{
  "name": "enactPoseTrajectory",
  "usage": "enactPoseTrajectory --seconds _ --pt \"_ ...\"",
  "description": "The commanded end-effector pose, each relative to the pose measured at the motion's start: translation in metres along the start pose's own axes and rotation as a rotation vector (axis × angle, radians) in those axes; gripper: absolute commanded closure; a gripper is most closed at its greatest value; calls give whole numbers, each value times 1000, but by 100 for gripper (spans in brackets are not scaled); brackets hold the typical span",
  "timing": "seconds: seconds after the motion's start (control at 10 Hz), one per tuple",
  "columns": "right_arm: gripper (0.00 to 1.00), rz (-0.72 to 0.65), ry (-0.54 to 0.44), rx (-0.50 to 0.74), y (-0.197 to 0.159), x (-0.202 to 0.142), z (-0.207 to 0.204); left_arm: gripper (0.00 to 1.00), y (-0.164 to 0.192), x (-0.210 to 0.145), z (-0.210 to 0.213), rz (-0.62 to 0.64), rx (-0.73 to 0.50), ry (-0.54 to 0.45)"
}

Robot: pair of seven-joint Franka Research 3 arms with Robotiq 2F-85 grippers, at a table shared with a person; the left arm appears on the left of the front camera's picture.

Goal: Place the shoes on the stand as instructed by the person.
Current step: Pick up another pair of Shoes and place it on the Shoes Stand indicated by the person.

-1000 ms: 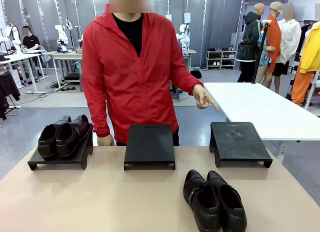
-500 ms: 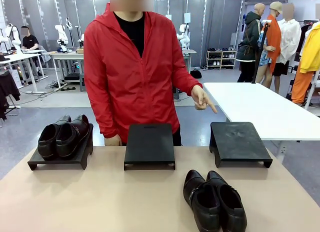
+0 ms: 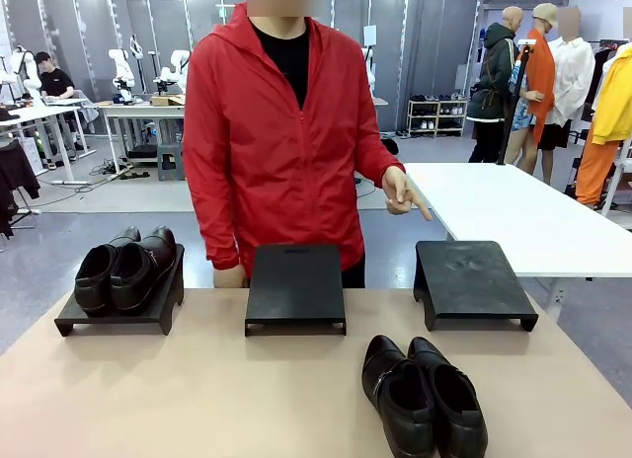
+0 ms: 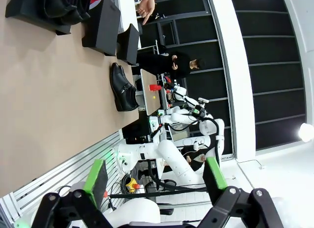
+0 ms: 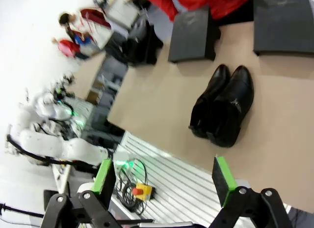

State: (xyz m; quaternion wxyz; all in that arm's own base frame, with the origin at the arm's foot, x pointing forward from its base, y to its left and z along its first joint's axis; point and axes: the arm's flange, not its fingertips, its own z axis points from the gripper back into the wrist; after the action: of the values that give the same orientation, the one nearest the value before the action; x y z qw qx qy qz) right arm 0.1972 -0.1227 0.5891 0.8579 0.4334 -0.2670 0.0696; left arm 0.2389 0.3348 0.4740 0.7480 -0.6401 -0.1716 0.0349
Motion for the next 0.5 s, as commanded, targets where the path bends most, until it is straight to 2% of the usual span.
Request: enactPoseTrajectory --seconds 0.0,0.1,0.2,0.3,0.4 --pt "0 -63 240 -81 48 47 -37 0 -1 -2 -1 -27 -13 -11" --pt "0 -98 340 -163 62 63 -72 0 -1 -2 -1 -27 -13 -11" --pt "0 -130 387 -198 70 73 -100 0 -1 -2 -1 -27 -13 -11" --pt "0 -213 369 -267 78 77 -127 0 -1 -2 -1 -27 -13 -11" --pt "0 -229 392 -336 88 74 -153 0 -1 -2 -1 -27 -13 -11"
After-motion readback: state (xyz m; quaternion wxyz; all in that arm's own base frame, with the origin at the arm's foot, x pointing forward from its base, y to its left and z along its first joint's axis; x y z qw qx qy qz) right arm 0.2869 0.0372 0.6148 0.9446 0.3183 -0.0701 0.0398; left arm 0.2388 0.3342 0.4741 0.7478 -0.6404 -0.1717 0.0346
